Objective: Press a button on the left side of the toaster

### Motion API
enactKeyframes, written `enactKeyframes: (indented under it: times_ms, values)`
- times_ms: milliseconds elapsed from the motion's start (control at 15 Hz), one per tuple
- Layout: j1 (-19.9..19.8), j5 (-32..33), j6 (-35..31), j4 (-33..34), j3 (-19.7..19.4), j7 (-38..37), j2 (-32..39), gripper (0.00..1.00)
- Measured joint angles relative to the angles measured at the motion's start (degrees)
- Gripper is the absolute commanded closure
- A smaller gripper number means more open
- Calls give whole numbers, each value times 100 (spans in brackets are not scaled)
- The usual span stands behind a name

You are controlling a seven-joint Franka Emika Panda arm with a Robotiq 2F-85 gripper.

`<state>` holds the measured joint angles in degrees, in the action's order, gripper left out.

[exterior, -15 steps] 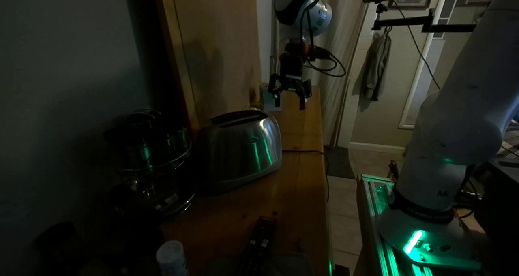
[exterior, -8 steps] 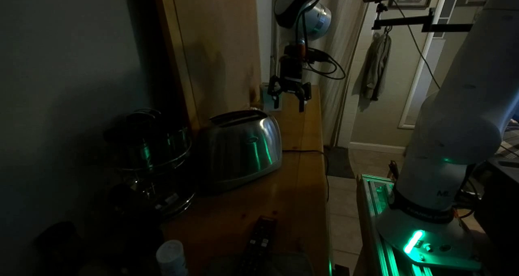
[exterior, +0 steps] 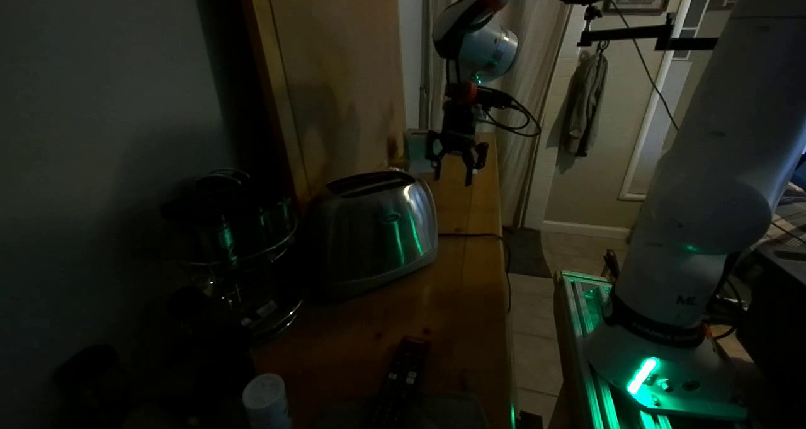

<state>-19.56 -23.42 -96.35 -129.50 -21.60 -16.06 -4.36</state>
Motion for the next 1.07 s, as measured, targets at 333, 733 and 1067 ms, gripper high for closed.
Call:
enactKeyframes:
  times_ms: [333,733,1067]
  values:
    - [-109,19,56,28,-52,-1,357,91]
    - [-195,-189,502,387,-92,31,1004,100]
    - [-292,-280,946,679,-99,179,1416,100]
